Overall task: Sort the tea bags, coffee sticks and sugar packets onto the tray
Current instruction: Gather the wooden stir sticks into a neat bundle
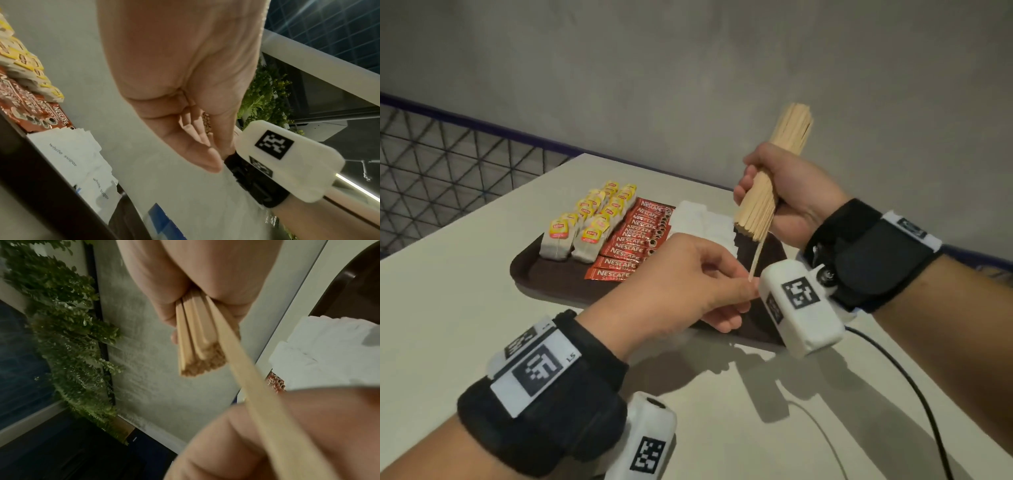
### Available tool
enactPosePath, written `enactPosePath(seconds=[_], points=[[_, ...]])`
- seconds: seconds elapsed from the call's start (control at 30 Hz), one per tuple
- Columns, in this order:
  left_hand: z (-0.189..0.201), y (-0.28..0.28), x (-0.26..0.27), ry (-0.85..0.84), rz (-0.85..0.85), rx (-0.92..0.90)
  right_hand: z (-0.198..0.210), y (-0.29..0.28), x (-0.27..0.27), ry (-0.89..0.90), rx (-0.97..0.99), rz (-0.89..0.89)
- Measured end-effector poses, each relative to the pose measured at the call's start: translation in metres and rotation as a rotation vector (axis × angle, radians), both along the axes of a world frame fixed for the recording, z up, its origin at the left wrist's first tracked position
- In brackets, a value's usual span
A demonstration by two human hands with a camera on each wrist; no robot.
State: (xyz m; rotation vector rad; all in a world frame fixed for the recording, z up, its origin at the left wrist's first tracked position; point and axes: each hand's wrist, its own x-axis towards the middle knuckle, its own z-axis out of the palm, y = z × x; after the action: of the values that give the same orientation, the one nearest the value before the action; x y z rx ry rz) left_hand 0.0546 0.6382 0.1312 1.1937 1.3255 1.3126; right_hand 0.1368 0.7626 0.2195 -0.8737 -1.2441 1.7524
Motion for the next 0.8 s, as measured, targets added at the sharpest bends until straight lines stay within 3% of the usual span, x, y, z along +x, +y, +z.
enactPosePath(seconds=[0.23, 0.6, 0.8], points=[[0.004, -0.01, -0.01, 0.036, -0.151, 0.012, 0.005, -0.004, 0.005, 0.081, -0.004, -0.088], [0.005, -0.008, -0.013, -0.014, 0.0, 0.073, -0.015, -0.004, -0.001, 0.06, -0.027, -0.015], [0.003, -0.006, -0.009, -0.049, 0.09, 0.095, -0.035, 0.014, -0.006, -0.14, -0.036, -0.013]])
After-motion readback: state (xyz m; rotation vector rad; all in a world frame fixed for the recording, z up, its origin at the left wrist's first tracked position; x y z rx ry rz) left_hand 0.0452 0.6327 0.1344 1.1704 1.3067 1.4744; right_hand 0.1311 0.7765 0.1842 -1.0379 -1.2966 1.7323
